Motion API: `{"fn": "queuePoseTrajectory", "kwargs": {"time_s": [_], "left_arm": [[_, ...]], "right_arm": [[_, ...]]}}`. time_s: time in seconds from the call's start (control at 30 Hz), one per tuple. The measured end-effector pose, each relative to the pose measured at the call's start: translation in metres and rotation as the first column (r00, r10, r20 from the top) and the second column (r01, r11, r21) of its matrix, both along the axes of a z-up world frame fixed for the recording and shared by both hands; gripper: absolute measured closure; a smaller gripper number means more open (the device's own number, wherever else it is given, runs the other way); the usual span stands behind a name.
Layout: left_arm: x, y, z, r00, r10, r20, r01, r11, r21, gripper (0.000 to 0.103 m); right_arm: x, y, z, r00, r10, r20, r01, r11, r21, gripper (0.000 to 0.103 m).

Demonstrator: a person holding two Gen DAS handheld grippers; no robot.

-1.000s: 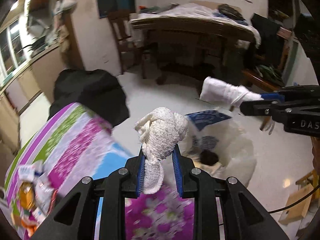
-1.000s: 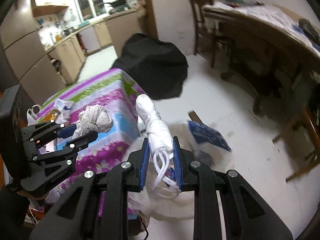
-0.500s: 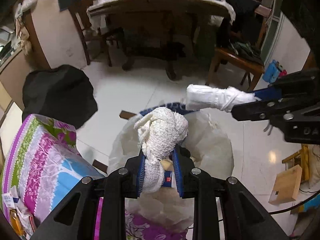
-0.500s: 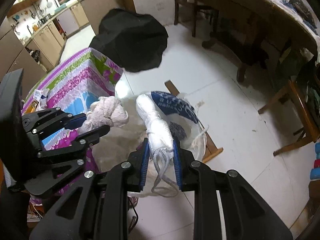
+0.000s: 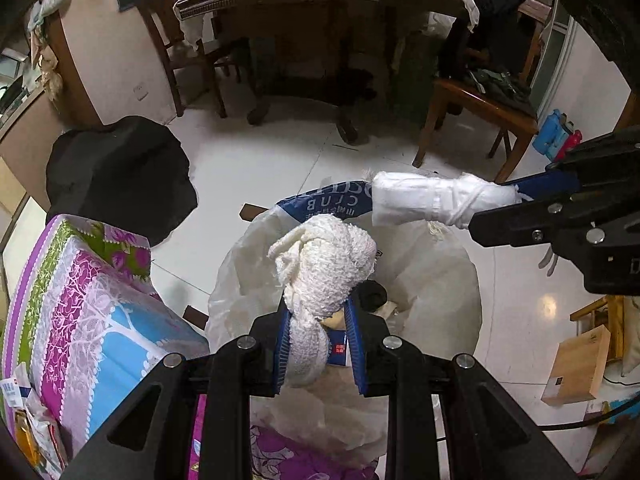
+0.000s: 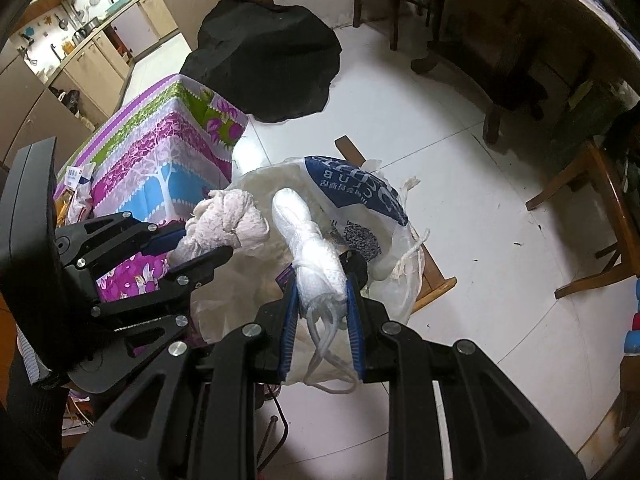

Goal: Collect trash
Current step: 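Open both tools to drop the towel and cable into the bag, then return both tools to the table toward the sponge and medicine box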

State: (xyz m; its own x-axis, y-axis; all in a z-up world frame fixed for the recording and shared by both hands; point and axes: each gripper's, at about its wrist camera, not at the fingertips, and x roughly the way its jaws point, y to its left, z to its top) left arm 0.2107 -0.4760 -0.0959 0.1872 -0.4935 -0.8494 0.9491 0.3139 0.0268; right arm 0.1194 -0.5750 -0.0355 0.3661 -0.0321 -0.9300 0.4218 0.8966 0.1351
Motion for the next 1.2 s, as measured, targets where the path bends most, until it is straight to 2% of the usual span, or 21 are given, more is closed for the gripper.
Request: {"fn": "queuePoseTrajectory", "kwargs": {"time_s": [0.1,0.17,0.2,0.23,0.8,1.07,1.2], "left_arm": [[0.0,0.0,0.001,1.0,0.012,0.01,-0.012,1.0,-0.007,0.074],[0.004,0.0,0.0,0.999,0.041,0.029,-0.041,0.999,-0.004,0.057],[0.006,0.001,-0.001,0.999,0.045,0.029,-0.045,0.999,-0.006,0.056],[0.007,0.002,-0.001,0.998,0.047,0.03,-0.047,0.999,-0.007,0.056],[0.007,0.012,-0.003,0.997,0.066,0.044,-0.066,0.998,-0.007,0.056],[0.003,0.016,0.0,0.994,0.081,0.072,-0.08,0.997,-0.023,0.056],[0.003,0.024,0.006,0.987,0.116,0.115,-0.111,0.993,-0.048,0.056]], "right_arm": [[0.002,0.0,0.002,1.0,0.002,0.011,-0.002,1.0,-0.001,0.079],[0.004,0.001,0.001,1.0,0.008,0.009,-0.008,1.0,-0.006,0.076],[0.004,0.001,0.0,1.0,0.007,0.009,-0.007,1.0,-0.004,0.07],[0.004,0.001,-0.001,1.0,0.004,0.011,-0.004,1.0,-0.006,0.069],[0.005,0.011,-0.007,1.0,0.017,-0.001,-0.017,0.999,-0.031,0.069],[0.006,0.014,-0.013,1.0,0.016,-0.012,-0.017,0.999,-0.037,0.069],[0.008,0.018,-0.013,1.0,0.016,0.003,-0.016,0.999,-0.04,0.069]]}}
